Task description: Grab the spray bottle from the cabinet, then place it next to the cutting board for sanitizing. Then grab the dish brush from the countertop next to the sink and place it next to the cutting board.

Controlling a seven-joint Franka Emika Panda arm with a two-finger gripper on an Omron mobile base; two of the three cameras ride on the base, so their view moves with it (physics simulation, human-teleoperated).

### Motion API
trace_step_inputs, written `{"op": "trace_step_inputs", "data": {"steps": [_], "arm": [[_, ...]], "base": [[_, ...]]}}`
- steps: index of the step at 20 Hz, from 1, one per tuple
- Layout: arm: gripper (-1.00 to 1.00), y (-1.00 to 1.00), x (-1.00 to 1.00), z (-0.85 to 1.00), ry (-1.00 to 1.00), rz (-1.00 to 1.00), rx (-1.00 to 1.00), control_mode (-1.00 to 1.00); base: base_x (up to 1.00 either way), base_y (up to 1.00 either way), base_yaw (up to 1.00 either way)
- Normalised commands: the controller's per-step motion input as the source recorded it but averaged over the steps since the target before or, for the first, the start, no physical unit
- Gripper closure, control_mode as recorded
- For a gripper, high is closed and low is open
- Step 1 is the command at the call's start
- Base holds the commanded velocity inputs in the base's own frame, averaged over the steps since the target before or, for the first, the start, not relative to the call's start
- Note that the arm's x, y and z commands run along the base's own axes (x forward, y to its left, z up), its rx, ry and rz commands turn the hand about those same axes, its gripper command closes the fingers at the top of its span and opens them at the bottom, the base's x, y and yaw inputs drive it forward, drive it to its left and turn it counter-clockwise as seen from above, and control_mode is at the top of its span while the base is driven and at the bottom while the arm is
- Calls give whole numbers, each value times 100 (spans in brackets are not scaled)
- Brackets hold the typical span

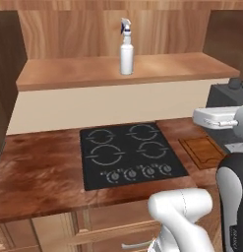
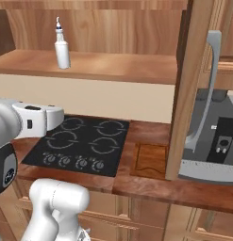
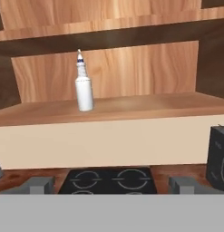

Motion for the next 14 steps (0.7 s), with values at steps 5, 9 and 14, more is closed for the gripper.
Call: {"op": "trace_step_inputs", "data": {"steps": [5,9,14], "arm": [[-100,0,0,0,0,0,0,100],[-100,0,0,0,0,0,0,100],[-100,22,35,2,0,0,0,-100]], "base": [[63,60,0],[65,54,0],[28,17,0]]}}
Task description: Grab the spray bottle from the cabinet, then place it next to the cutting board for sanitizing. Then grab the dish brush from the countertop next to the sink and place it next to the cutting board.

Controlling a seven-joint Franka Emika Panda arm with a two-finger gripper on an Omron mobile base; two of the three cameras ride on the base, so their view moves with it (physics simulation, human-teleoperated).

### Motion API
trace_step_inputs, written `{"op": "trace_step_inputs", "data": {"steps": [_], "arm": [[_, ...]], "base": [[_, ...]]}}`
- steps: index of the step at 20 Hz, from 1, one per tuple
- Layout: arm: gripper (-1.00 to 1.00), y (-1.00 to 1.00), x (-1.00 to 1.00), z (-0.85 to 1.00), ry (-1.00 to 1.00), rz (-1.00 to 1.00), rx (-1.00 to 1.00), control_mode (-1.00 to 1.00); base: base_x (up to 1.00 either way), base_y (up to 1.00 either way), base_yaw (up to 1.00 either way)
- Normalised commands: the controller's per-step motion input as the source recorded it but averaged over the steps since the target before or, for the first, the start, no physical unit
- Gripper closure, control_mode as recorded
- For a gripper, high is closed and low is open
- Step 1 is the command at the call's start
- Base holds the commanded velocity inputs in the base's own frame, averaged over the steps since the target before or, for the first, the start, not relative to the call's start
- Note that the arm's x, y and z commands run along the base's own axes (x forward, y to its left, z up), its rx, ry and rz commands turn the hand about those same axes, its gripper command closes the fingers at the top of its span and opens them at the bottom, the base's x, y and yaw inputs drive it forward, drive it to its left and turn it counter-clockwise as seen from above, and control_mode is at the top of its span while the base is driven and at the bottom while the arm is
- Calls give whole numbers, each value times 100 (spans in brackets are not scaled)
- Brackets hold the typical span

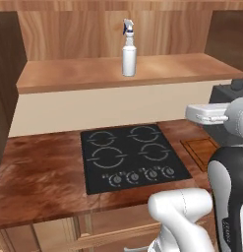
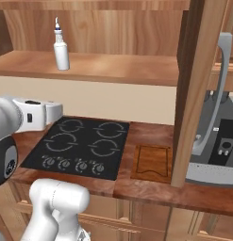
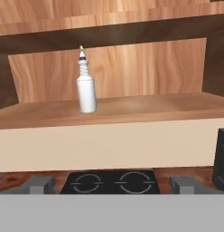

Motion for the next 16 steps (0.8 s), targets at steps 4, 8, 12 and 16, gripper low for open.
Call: {"op": "trace_step_inputs", "data": {"steps": [4,8,12,16], "arm": [[-100,17,-4,45,-6,0,0,-100],[-100,9,-4,58,-3,0,1,-100],[-100,2,0,59,-4,0,2,-100],[-100,1,0,49,0,6,3,-100]], "base": [[0,0,0],[0,0,0],[0,0,0],[0,0,0]]}}
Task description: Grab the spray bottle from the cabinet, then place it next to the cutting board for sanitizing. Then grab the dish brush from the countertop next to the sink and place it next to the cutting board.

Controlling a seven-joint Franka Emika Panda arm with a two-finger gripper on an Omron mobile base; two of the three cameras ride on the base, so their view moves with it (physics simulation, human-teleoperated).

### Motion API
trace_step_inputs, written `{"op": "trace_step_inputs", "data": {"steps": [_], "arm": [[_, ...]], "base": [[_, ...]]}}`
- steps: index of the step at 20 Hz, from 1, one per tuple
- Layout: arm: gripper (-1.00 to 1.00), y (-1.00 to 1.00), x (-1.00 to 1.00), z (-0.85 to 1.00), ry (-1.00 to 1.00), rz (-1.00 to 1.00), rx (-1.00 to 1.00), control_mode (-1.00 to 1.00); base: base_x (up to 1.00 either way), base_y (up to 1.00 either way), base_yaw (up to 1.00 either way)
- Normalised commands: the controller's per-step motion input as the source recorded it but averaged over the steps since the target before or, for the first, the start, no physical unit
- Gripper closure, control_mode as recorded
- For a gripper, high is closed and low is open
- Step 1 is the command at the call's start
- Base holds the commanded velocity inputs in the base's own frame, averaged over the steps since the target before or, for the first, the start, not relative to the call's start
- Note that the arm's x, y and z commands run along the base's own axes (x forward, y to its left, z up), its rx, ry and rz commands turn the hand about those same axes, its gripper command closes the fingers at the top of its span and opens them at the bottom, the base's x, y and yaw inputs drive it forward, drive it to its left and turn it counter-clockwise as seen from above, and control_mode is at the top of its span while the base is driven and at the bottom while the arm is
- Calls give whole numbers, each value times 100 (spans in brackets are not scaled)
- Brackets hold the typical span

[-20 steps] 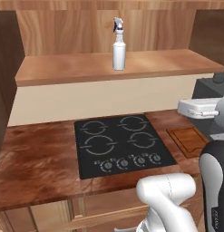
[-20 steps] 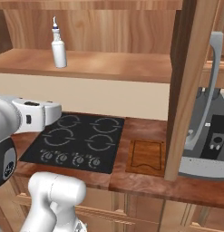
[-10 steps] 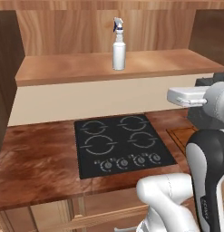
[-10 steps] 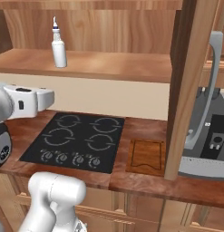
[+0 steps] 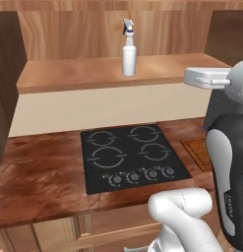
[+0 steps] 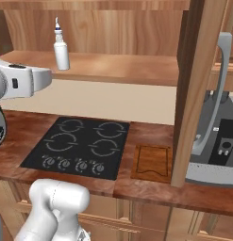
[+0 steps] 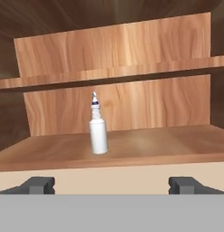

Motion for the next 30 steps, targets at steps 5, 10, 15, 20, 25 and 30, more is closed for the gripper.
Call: {"op": "trace_step_inputs", "data": {"steps": [5,10,15,20,25,30], "arm": [[-100,14,22,13,0,4,0,-100],[-100,27,46,0,-2,0,-1,-100],[-100,22,53,0,-10,0,-2,-100],[-100,16,59,0,-2,0,-2,-100],[-100,3,56,0,-2,0,-1,-100],[-100,0,54,0,0,0,0,-100]], "base": [[0,0,0],[0,0,0],[0,0,0],[0,0,0],[0,0,0],[0,0,0]]}}
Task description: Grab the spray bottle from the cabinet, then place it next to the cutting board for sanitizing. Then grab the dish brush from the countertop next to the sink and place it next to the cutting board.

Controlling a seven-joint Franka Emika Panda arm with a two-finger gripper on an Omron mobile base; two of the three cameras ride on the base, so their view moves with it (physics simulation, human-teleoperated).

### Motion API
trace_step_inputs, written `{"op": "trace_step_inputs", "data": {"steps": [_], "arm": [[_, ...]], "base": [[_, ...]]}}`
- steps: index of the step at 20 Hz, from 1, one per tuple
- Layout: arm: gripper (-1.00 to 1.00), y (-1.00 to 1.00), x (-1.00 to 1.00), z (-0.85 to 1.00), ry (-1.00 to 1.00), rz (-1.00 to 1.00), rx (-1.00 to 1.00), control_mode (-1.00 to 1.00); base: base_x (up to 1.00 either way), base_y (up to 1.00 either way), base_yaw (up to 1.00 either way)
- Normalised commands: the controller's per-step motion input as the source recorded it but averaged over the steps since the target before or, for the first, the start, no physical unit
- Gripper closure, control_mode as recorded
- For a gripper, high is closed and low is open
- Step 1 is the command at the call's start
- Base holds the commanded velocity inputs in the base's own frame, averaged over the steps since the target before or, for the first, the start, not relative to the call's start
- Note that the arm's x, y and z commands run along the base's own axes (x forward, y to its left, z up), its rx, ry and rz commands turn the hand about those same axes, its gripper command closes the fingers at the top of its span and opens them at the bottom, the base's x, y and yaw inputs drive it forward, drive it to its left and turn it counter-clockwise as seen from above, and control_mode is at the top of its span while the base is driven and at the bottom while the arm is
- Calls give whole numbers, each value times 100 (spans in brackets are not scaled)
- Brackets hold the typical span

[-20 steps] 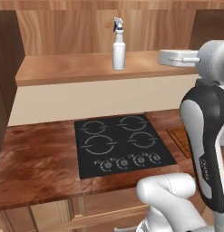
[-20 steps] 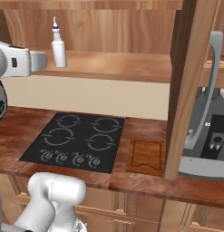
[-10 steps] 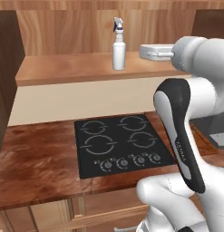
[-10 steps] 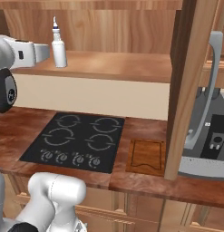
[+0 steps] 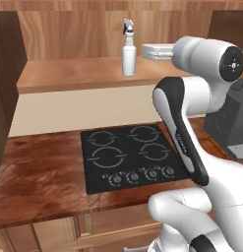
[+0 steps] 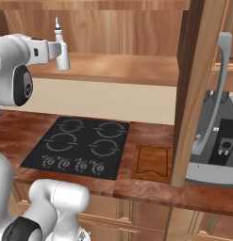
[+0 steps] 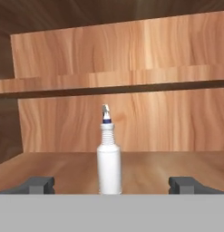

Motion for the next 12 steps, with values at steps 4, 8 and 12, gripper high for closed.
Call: {"op": "trace_step_inputs", "data": {"steps": [4,8,12], "arm": [[-100,1,60,-1,0,0,0,-100],[-100,1,59,-1,0,0,0,-100],[-100,1,51,-12,0,0,0,-100]], "base": [[0,0,0],[0,0,0],[0,0,0]]}}
